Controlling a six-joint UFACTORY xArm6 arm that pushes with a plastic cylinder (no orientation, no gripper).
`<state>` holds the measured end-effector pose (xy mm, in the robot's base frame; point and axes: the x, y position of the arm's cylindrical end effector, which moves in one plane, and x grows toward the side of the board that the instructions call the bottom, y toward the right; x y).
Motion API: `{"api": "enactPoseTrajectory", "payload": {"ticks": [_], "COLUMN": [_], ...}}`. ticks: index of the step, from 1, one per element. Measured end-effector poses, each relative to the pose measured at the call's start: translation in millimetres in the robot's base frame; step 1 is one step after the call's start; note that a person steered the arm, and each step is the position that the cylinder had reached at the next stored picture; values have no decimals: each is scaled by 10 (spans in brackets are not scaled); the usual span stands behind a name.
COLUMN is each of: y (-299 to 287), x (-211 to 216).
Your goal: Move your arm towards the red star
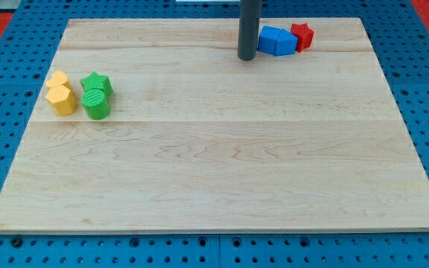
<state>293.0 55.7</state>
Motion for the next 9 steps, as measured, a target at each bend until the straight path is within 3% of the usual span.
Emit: {"api": "enactPoseTrajectory", "payload": {"ticks": [2,3,4,5,7,9], "y": [18,316,1344,2209,2163,2034], "x": [80,617,574,142,96,-350]}}
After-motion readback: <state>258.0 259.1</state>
